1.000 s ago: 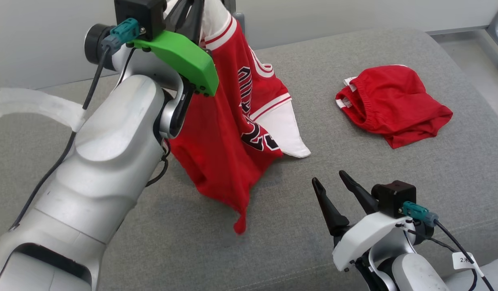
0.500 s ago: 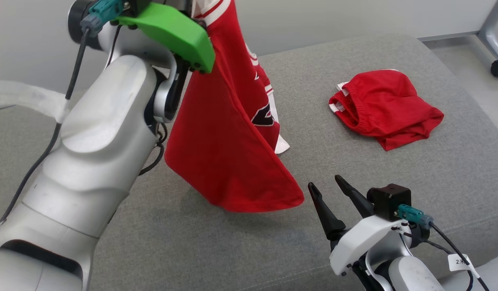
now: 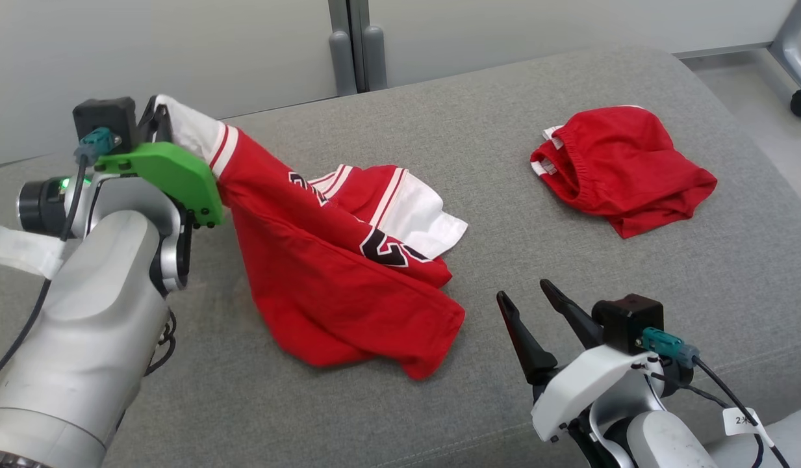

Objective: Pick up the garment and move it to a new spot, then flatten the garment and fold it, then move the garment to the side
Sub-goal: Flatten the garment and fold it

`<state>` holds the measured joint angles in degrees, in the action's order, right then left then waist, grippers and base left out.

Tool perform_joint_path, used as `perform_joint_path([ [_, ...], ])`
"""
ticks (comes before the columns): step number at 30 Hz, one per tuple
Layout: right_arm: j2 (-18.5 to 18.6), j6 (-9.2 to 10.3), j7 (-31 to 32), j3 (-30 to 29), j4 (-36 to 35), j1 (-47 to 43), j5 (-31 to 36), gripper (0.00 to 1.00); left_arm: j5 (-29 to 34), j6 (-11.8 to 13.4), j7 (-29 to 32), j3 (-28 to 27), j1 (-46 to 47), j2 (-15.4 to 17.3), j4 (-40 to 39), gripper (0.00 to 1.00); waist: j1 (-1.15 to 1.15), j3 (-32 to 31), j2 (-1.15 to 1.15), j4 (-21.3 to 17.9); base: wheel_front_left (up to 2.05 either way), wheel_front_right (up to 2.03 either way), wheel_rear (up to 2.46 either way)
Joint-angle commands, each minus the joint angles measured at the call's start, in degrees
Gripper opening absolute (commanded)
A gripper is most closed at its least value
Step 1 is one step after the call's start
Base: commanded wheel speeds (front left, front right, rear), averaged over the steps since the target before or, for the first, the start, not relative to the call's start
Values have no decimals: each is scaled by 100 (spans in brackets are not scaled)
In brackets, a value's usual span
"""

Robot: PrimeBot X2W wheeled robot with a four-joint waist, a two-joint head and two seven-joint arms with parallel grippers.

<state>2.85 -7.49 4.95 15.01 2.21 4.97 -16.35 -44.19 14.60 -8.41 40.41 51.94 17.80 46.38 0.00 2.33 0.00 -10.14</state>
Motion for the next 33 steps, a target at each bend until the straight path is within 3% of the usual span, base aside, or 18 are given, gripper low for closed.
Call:
perform_joint_path([
  [1, 10, 0, 10, -5, -19, -7, 43, 100, -41, 37, -19, -30, -115, 73, 118, 0, 0, 22, 0, 25, 0, 0, 0],
  [17, 10, 0, 66, 8, -94, 85, 95, 100, -174, 33, 307, 38, -465, 162, 1444, 0, 0, 176, 0, 126, 0, 0, 0],
  [18, 10, 0, 65, 12, -92, 94, 94, 100, -182, 26, 328, 43, -475, 162, 1499, 15, 0, 185, 0, 129, 0, 0, 0],
  [19, 10, 0, 63, 16, -91, 102, 92, 100, -196, 25, 333, 43, -474, 155, 1548, 100, 0, 193, 0, 133, 0, 0, 0],
  [26, 10, 0, 56, -36, -76, 82, 105, 100, -280, -107, 283, 17, -414, 79, 1786, 100, 0, 198, 0, 248, 0, 0, 0],
  [33, 10, 0, 68, -53, -66, 6, 98, 100, -487, -496, 109, -124, -299, 36, 1899, 100, 0, 128, 0, 483, 0, 0, 0],
])
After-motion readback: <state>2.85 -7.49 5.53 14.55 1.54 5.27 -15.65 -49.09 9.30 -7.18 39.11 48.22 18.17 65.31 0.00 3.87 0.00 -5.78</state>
